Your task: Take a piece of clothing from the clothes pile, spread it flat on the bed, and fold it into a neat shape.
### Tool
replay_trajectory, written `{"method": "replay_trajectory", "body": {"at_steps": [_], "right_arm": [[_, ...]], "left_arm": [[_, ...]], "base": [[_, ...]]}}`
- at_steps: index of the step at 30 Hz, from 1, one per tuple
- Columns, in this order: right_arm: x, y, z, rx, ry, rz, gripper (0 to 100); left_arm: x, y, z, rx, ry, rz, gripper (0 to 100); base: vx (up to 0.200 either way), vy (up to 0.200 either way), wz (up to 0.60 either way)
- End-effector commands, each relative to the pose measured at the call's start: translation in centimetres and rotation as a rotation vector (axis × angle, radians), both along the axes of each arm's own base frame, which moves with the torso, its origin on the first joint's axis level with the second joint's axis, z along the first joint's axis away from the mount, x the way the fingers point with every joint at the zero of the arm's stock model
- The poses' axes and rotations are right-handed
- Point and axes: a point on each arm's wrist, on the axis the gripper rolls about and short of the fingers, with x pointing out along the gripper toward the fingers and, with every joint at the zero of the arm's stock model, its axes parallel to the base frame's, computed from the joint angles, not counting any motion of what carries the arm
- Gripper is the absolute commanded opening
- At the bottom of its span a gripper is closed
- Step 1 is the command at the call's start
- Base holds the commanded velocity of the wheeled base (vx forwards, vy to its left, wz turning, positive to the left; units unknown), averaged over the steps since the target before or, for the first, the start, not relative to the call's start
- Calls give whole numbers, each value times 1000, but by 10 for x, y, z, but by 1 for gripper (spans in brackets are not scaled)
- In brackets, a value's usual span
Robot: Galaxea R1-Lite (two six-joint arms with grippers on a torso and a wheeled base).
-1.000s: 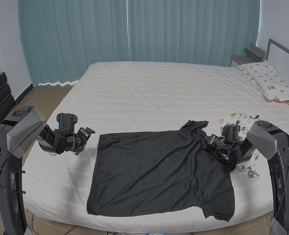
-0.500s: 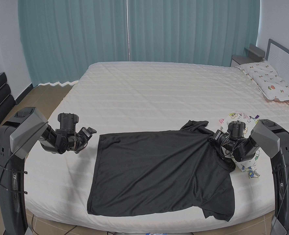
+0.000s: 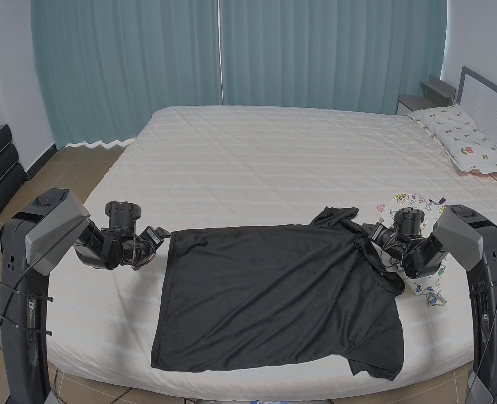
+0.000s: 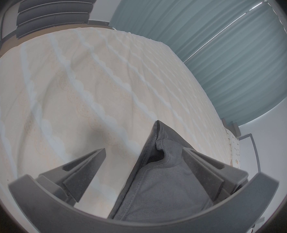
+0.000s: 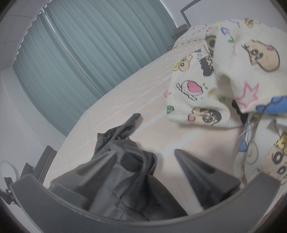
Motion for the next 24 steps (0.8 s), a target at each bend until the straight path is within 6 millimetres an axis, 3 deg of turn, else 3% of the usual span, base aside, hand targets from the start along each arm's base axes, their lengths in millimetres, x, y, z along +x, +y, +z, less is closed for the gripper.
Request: {"method": "replay_trajectory", "body": {"at_steps": [1, 5, 14, 24], "right_arm": [[-10, 0, 23, -7, -13, 10, 100], [-22, 17, 25, -59, 25, 65, 100], [-30, 47, 11, -190, 77, 169, 100], [-23, 33, -4, -342, 160, 90, 100]], "left_arm": [[0, 0, -2, 1, 4, 0, 100], [0, 0, -1, -1, 4, 1, 100], [-1, 0, -1, 0, 6, 1, 100], [-1, 0, -1, 0, 4, 2, 100]], "base": [[0, 0, 0], [0, 0, 0], [0, 0, 0], [0, 0, 0]]}}
